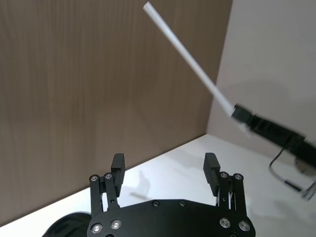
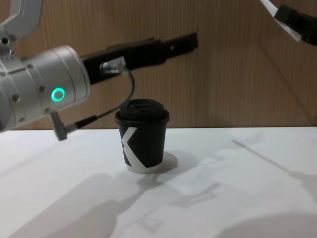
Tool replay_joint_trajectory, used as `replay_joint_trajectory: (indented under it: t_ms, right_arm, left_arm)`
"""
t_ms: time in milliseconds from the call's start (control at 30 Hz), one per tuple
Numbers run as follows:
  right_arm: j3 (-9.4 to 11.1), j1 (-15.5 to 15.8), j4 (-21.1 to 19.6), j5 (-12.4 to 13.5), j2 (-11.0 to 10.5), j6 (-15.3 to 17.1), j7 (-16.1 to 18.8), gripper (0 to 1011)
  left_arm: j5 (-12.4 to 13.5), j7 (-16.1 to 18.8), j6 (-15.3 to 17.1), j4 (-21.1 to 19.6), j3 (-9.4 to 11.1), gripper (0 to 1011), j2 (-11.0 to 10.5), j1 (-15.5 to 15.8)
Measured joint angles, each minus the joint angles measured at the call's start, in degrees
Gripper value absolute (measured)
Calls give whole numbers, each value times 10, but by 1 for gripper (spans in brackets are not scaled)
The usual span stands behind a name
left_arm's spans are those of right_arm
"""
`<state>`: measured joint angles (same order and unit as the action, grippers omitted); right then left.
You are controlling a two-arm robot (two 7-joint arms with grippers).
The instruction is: Pick up the straw with one hand, pass it to the other hand, and insert it into the cup.
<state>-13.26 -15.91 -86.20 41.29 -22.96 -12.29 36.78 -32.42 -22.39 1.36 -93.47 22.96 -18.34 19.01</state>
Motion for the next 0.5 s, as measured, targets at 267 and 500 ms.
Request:
replay_joint_trajectory:
  t_ms: [267,500]
  right_arm:
    - [-4,4,0,2,-7,-4,4,2]
    - [-7,6,0,4,-11,-6,7,3]
  left_arm:
    - [-70,-57,7,24,-6,1000,24,26]
    - [-125,-96,13,58,-10,1000,50,54]
